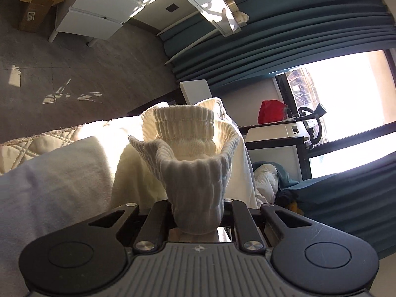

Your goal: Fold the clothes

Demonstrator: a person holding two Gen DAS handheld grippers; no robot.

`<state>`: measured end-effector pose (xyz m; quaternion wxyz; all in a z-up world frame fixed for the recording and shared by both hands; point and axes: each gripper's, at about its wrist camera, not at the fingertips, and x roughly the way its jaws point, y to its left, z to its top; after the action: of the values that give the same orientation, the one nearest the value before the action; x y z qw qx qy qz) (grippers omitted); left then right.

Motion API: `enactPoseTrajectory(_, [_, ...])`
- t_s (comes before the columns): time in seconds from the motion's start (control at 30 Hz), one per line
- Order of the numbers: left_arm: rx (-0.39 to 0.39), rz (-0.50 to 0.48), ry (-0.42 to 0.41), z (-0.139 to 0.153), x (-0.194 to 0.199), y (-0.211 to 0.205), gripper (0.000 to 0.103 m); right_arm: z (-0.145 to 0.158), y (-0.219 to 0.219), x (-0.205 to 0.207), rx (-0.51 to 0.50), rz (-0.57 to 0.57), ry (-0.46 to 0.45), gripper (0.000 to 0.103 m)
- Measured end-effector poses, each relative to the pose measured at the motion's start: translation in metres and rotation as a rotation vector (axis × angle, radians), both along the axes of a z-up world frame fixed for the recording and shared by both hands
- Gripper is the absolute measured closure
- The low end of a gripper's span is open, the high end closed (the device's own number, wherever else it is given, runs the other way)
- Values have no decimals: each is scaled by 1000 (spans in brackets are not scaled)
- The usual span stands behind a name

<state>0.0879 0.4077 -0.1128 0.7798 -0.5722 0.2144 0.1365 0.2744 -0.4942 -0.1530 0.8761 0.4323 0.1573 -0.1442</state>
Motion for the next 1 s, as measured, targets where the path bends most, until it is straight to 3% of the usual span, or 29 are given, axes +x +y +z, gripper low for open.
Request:
enactPoseTrajectory(0.2, [-39, -25, 55, 25, -55, 42, 90, 0, -4, -96, 107, -37, 6, 90])
enactPoseTrajectory(0.4, [-52, -107, 79, 1, -108, 75, 89, -15, 0, -176, 207, -85, 58, 90])
enactPoseTrajectory(0.53, [-21, -149, 77, -12, -115, 74, 84, -17, 3, -183, 121, -34, 102, 90])
enactPoseTrajectory(0.63, [-56, -130, 45, -18, -122, 70, 75, -23, 2, -183, 124, -16, 101, 90])
enactPoseTrajectory(0.7, [-58, -105, 60, -19, -128, 66, 54, -28, 0, -183, 150, -13, 94, 90])
enactPoseTrajectory(0.73, [-32, -90, 70, -16, -134, 66, 41, -32, -2, -183, 158, -10, 102, 90])
enactPoseTrajectory(0.83, [49, -44, 101, -6, -154, 64, 36, -46, -6, -186, 192, -4, 140, 90])
enactPoseTrajectory(0.93, [241, -65, 119, 23, -160, 35, 22, -54, -10, -187, 226, 3, 142, 89])
enactPoseTrajectory(1.0, [369, -78, 131, 43, -165, 16, 21, -56, -10, -186, 223, 12, 144, 89])
